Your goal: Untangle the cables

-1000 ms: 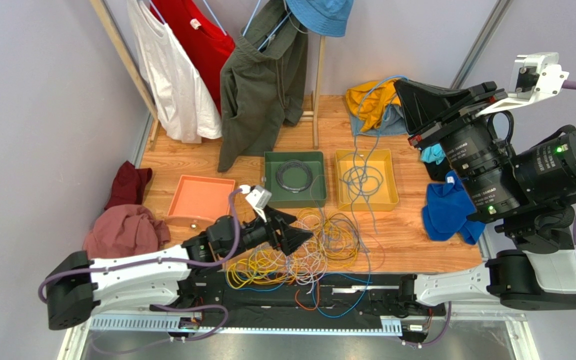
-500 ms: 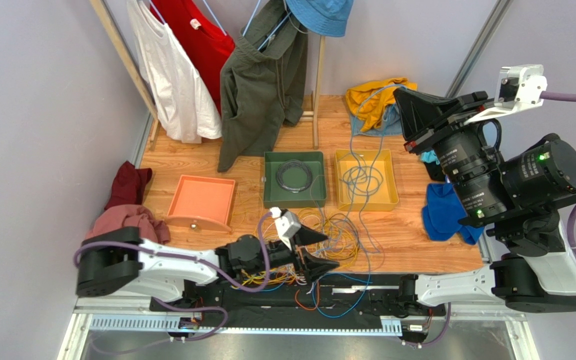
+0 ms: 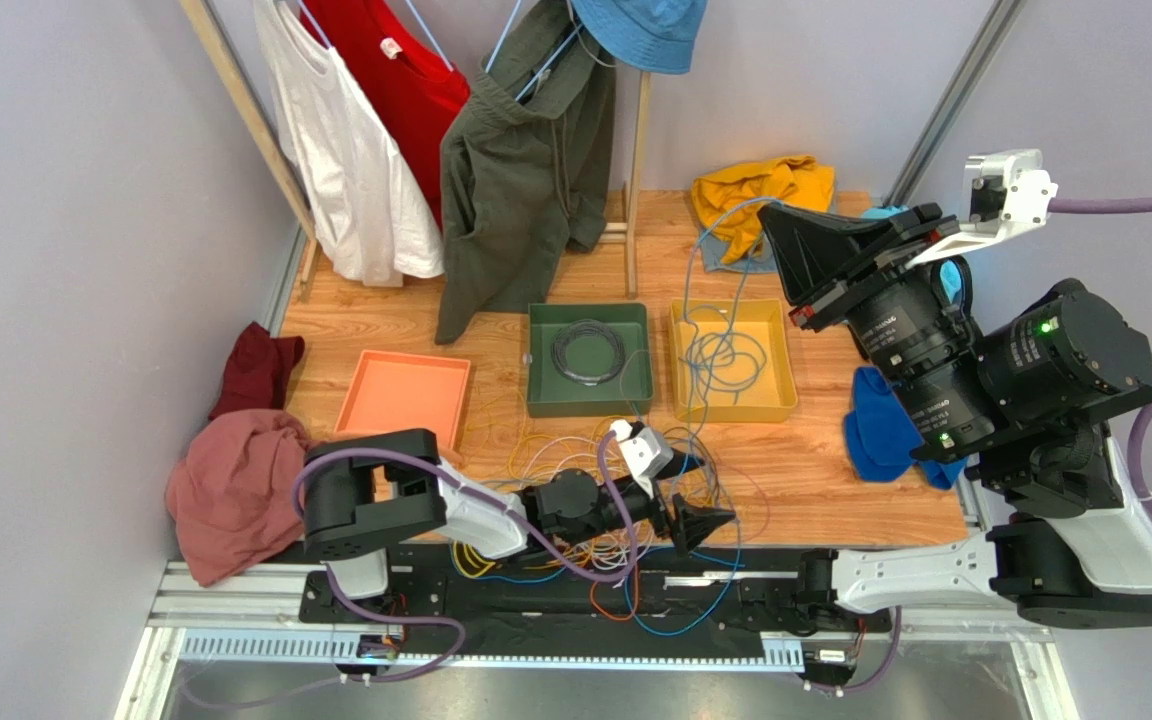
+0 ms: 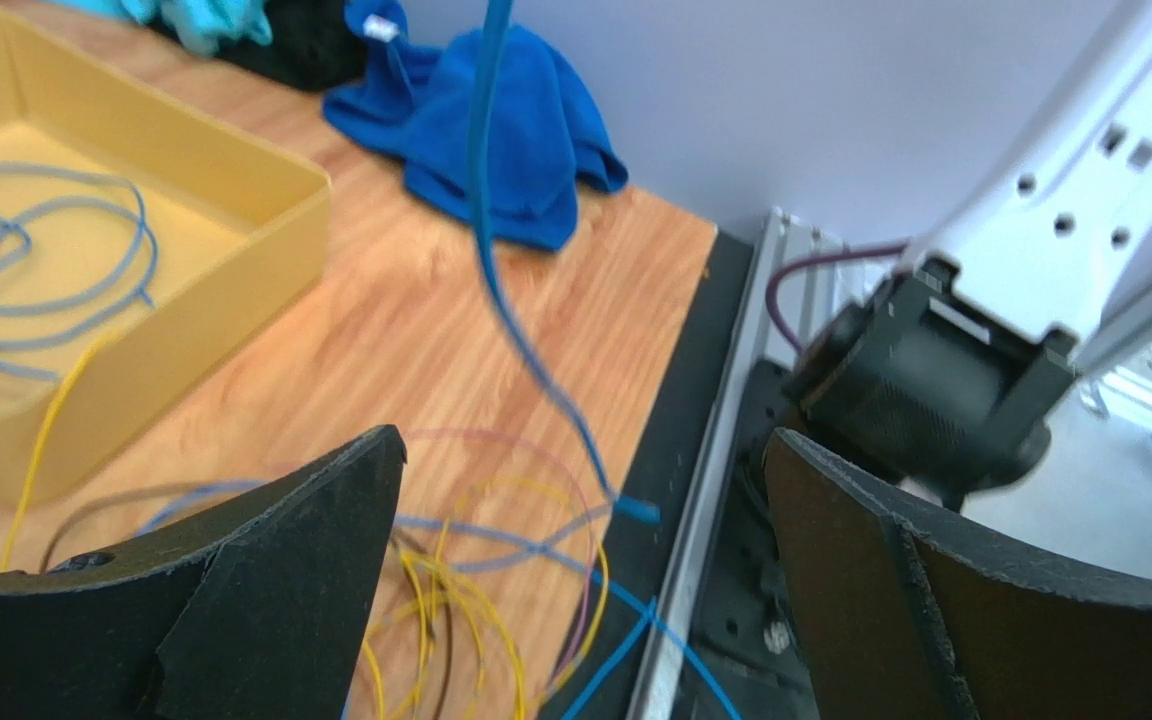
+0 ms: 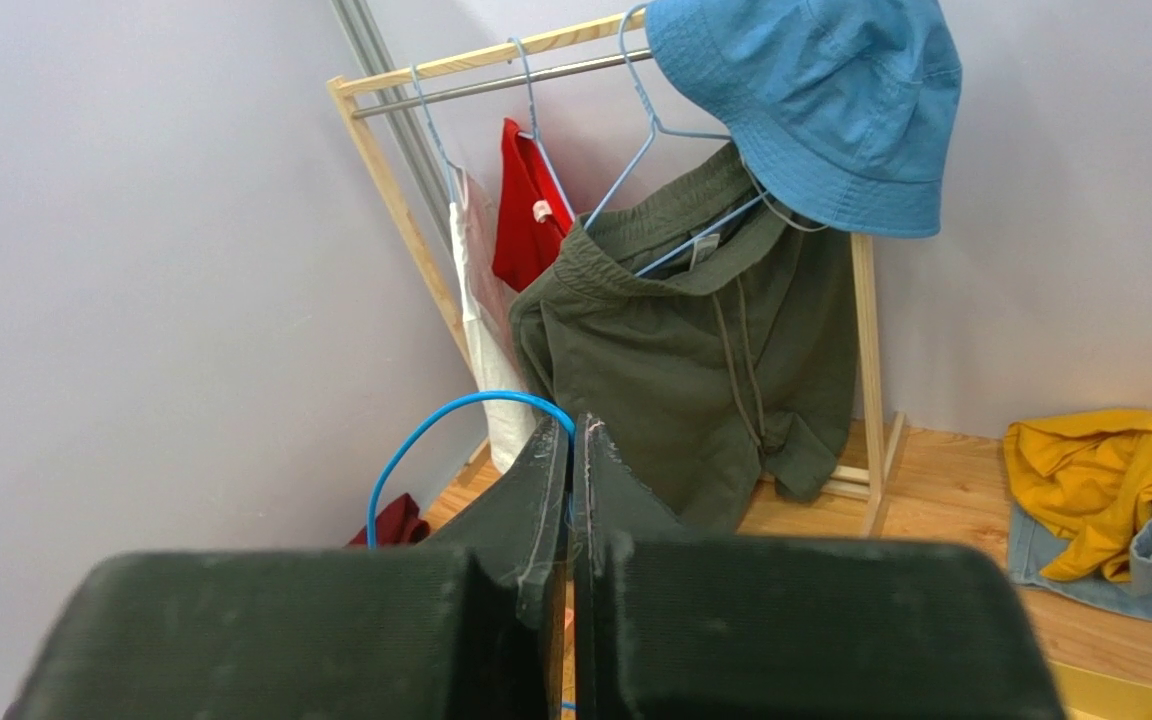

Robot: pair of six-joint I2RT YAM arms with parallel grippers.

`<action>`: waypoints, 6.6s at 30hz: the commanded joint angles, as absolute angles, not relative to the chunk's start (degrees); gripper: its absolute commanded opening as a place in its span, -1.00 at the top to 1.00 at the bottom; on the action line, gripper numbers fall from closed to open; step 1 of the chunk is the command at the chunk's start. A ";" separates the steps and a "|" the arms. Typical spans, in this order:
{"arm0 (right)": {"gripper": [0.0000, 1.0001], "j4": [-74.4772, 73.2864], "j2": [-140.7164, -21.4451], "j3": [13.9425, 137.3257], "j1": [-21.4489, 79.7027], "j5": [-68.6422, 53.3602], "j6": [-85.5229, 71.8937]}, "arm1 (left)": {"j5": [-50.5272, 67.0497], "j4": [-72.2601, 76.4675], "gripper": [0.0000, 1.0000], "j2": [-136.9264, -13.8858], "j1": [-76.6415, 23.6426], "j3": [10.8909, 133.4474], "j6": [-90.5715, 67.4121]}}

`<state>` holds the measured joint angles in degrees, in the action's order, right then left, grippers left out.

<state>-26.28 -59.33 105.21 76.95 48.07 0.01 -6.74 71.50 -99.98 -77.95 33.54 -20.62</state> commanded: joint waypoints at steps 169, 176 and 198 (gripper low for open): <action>1.00 -12.57 -71.36 64.87 20.31 21.79 -20.12 | 9.49 -6.33 1.00 -120.14 -46.23 116.18 -32.34; 1.00 -12.13 -74.62 58.89 17.76 22.76 -21.44 | 10.98 -5.98 1.00 -126.20 -46.14 116.37 -33.92; 1.00 -15.20 -68.30 53.44 16.70 27.42 -25.93 | 11.16 -7.91 1.00 -115.22 -53.00 107.14 -34.53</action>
<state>-15.68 -72.12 53.47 16.80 25.45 -24.43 11.46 -8.25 -120.22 -50.35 105.36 -35.22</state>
